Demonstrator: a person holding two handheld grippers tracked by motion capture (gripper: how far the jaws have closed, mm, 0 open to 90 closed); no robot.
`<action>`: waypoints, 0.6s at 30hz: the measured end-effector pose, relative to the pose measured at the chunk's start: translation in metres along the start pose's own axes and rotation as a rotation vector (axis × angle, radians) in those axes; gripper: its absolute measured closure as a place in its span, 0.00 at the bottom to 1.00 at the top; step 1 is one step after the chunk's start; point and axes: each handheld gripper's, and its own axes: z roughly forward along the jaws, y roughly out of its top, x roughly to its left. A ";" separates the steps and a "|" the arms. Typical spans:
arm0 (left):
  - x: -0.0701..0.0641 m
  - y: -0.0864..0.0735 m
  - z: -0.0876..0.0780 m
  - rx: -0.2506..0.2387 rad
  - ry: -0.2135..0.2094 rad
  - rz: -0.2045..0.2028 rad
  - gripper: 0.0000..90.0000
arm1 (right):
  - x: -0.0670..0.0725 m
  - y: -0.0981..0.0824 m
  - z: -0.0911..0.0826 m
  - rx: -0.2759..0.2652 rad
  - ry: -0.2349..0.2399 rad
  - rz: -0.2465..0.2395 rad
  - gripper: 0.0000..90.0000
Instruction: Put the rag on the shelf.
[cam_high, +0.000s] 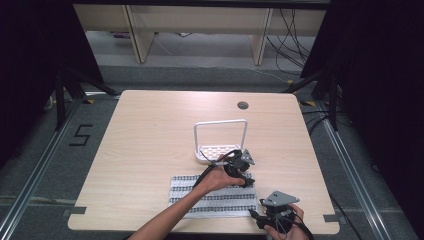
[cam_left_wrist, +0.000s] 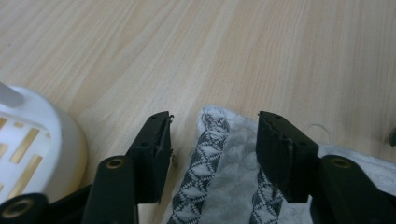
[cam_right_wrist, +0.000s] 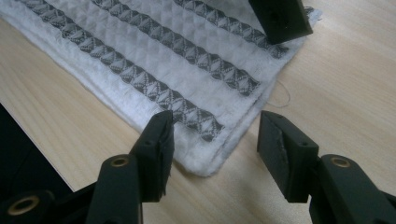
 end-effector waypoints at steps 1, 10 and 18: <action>-0.001 0.000 0.001 0.002 0.002 0.001 0.54 | -0.001 0.000 0.001 -0.002 -0.002 -0.012 0.53; -0.006 0.002 0.001 0.019 -0.021 0.003 0.77 | -0.004 -0.002 0.002 -0.021 0.039 0.032 0.66; -0.009 0.003 -0.001 0.044 -0.026 -0.016 0.92 | -0.009 -0.002 0.004 -0.033 0.092 0.040 0.90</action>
